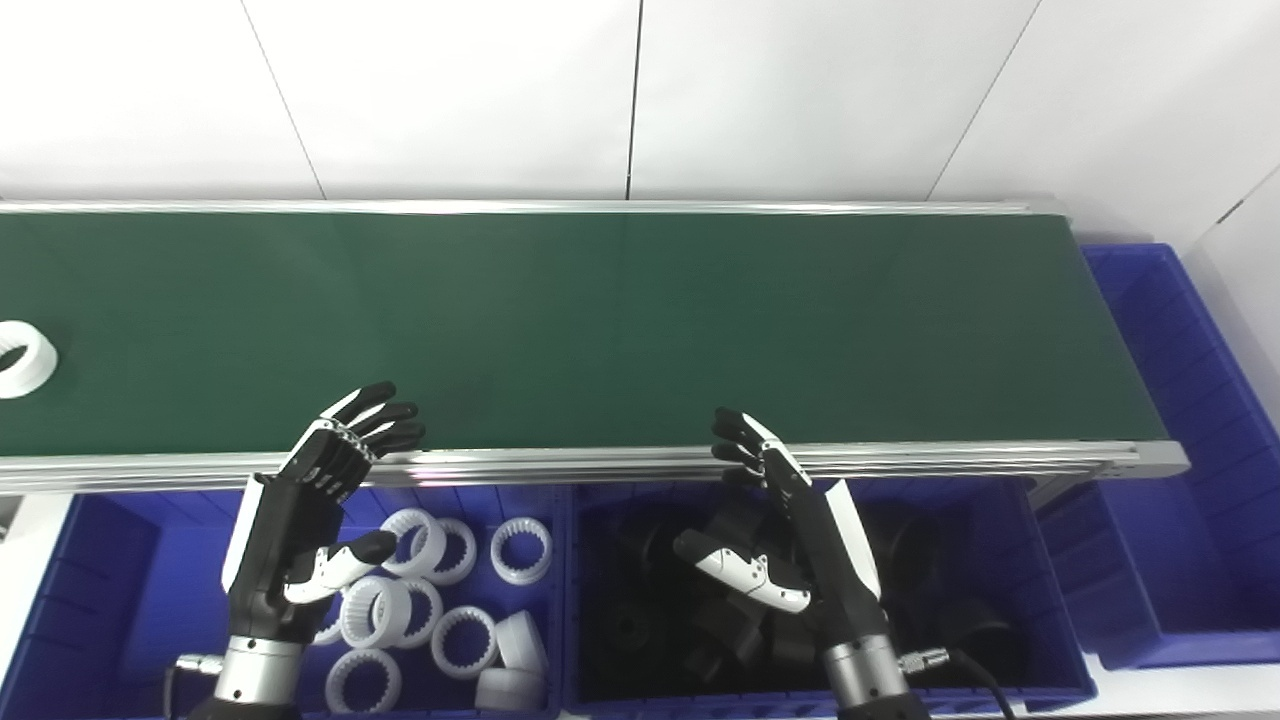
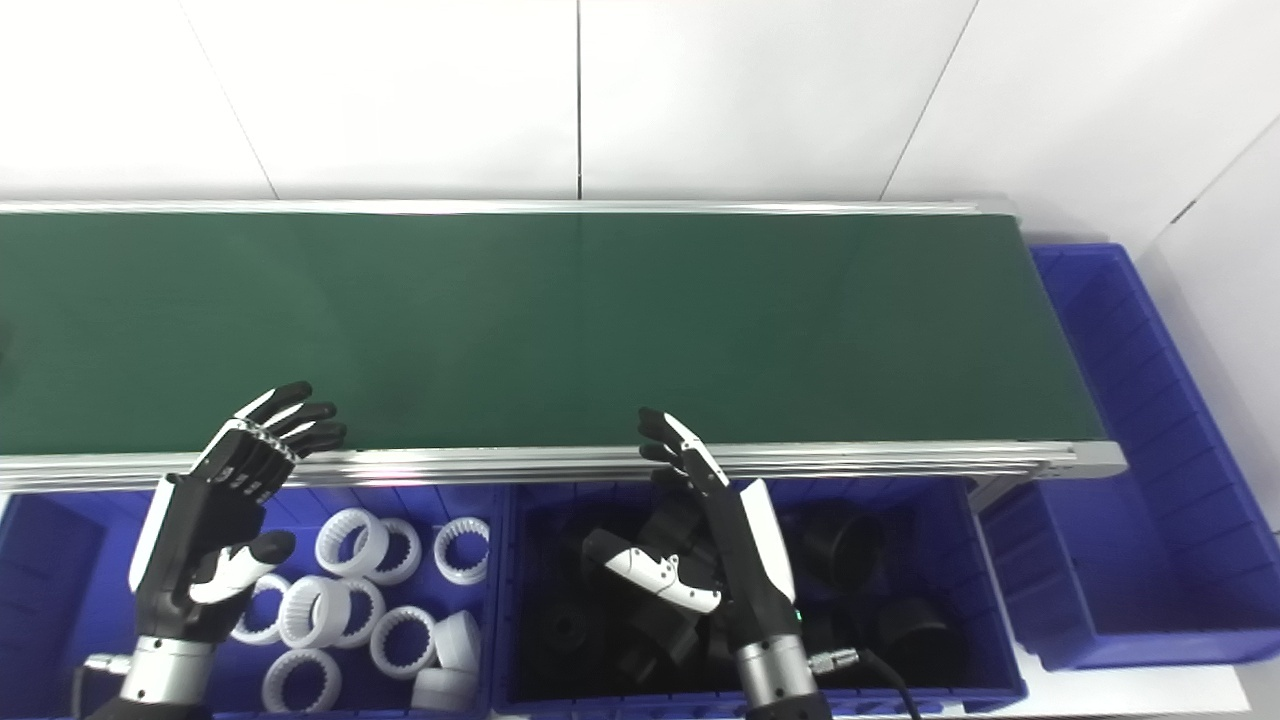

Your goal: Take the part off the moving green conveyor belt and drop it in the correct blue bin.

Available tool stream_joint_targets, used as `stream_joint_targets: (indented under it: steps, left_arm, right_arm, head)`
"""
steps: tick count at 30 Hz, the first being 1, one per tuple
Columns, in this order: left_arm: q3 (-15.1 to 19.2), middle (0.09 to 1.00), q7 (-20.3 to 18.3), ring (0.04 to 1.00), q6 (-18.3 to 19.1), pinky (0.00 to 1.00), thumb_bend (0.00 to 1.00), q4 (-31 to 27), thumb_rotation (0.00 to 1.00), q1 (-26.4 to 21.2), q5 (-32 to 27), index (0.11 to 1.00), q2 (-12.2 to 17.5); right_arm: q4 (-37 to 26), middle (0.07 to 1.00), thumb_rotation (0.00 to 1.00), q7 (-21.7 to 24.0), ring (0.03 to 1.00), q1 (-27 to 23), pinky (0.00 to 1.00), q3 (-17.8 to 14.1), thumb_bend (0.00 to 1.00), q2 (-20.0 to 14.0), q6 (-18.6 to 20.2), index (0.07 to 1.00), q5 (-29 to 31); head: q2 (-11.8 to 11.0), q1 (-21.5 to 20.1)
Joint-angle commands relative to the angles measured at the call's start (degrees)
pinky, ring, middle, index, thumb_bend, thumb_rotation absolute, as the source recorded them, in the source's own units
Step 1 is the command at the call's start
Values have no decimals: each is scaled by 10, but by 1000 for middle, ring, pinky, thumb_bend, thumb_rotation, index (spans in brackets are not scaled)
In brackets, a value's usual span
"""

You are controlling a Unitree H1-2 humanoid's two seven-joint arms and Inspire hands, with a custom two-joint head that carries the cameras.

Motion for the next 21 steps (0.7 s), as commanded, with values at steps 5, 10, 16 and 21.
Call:
stream_joint_targets:
  steps: [5,10,16,21]
  left_arm:
    - [1,764,-11,708,-17,715,956,-11,532,-13,-9,813,4]
    - [4,762,-18,712,-17,710,948,-7,520,-16,-16,810,3]
    - [5,763,-18,711,-17,707,962,-7,519,-15,-14,809,1]
    - [-11,769,-8,712,-17,711,934,-17,502,0,12,816,-9]
  right_arm:
    - [-12,856,539,-1,806,-4,731,3,757,3,-14,880,2]
    - [-12,854,539,-2,804,-4,731,3,760,4,-14,878,2]
    - [-9,858,530,-3,809,-3,739,3,747,3,-16,881,3]
    - [-6,863,451,-1,817,1,742,-4,698,-11,-29,888,17]
  head:
    - [0,1]
    - [0,0]
    - [-10,26]
    - [-52,150]
